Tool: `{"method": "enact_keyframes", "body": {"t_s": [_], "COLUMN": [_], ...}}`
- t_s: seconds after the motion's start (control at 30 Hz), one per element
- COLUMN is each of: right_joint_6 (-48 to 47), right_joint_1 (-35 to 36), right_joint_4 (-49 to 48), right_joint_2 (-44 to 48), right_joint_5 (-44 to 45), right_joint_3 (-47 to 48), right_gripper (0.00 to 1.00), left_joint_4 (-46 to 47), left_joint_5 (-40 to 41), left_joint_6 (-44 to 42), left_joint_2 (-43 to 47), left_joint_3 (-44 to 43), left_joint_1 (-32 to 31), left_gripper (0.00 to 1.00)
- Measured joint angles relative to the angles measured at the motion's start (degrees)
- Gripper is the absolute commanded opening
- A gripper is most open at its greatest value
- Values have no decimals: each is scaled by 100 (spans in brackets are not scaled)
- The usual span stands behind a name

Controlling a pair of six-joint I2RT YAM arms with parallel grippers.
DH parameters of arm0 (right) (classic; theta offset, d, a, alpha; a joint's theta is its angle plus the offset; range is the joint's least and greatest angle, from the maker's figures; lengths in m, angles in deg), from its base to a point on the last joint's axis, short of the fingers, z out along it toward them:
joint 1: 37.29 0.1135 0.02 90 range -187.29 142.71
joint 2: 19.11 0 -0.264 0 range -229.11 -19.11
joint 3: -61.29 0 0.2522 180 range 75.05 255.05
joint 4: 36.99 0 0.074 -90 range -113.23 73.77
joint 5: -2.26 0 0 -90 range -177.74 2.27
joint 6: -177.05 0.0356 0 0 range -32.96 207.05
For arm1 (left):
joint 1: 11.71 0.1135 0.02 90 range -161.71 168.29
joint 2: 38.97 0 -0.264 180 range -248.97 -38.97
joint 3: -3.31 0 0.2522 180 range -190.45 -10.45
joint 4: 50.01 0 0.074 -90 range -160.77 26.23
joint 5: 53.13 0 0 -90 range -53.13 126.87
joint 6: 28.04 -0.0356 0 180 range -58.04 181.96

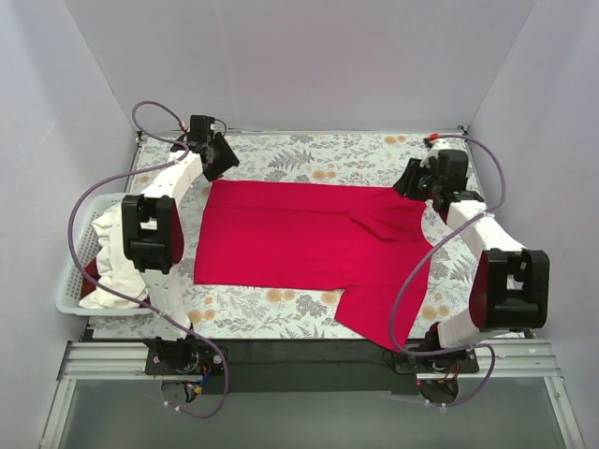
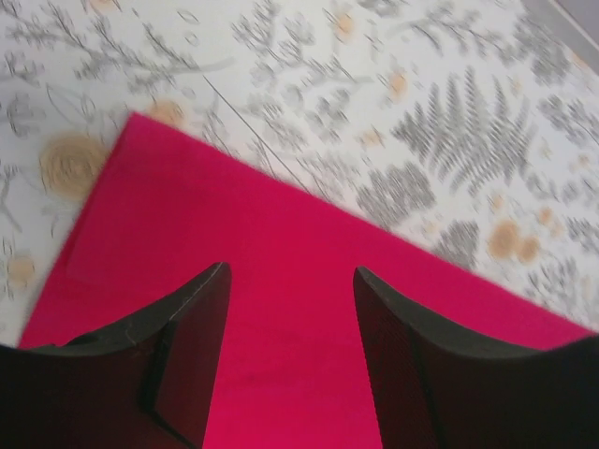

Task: Fold and stack the t-shirts
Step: Fold the tshirt

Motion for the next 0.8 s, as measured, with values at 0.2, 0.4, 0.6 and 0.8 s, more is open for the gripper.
{"method": "enact_keyframes", "body": {"t_s": [0.2, 0.4, 0.6, 0.8], "right_joint_6": [-599, -966, -1178, -1307], "right_joint_1": [1274, 1751, 2232, 2385], "right_joint_4": [638, 1137, 1147, 1250], "right_joint_2": [446, 417, 48, -496], "right_joint_5": [931, 1628, 2096, 2612], "right_joint_3": [-713, -962, -957, -726], "right_gripper": [43, 43, 43, 43], "left_joint_4": [179, 396, 538, 763], "left_joint_5": [319, 599, 852, 909], "left_joint_6": [-170, -286, -363, -420], "left_joint_2": [1928, 3095, 3259, 3252], "left_joint_3": [1279, 3101, 4378, 4483], "left_joint_1": [-673, -1259, -1303, -1307], "left_gripper": [55, 55, 54, 54]}}
